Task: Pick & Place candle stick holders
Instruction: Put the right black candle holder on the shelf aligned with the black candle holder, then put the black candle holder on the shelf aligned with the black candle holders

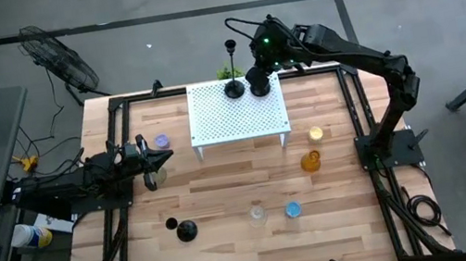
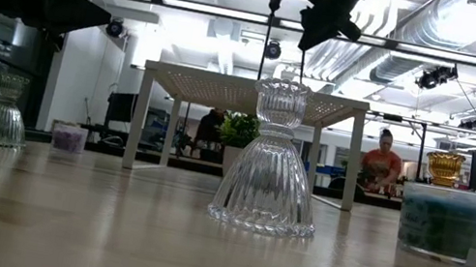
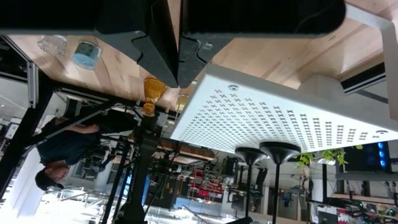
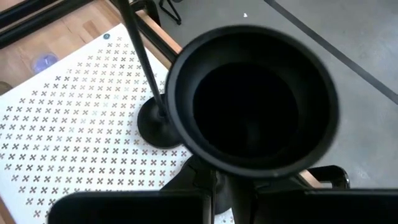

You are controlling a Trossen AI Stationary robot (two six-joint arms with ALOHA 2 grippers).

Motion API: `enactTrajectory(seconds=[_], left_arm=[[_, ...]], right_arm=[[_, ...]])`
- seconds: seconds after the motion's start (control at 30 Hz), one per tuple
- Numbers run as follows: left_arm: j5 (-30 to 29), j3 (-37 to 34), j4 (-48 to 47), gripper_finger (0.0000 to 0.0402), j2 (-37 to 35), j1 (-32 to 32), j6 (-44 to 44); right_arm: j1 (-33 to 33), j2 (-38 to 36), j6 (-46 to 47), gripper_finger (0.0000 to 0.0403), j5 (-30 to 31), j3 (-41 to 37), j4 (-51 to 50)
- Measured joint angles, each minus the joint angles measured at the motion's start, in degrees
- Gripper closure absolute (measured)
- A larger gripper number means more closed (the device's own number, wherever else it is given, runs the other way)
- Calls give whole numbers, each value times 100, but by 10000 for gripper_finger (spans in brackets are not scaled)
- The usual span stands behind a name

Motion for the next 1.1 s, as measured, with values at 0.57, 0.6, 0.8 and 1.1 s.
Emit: enactTrajectory(seconds=[0.57, 0.6, 0.8, 1.1], left_arm=[[2, 0, 0, 398, 0, 1, 0], [0, 0, 0, 398, 0, 0, 0], [1, 0, 2, 398, 0, 0, 0], [1, 1, 0, 398, 0, 2, 0]], right_arm=[[0, 15, 34, 288, 200, -22, 5], [0, 6, 33, 282, 274, -22, -2], [35, -100, 184, 244, 470, -21, -161], [317, -394, 285, 210, 455, -18, -976]])
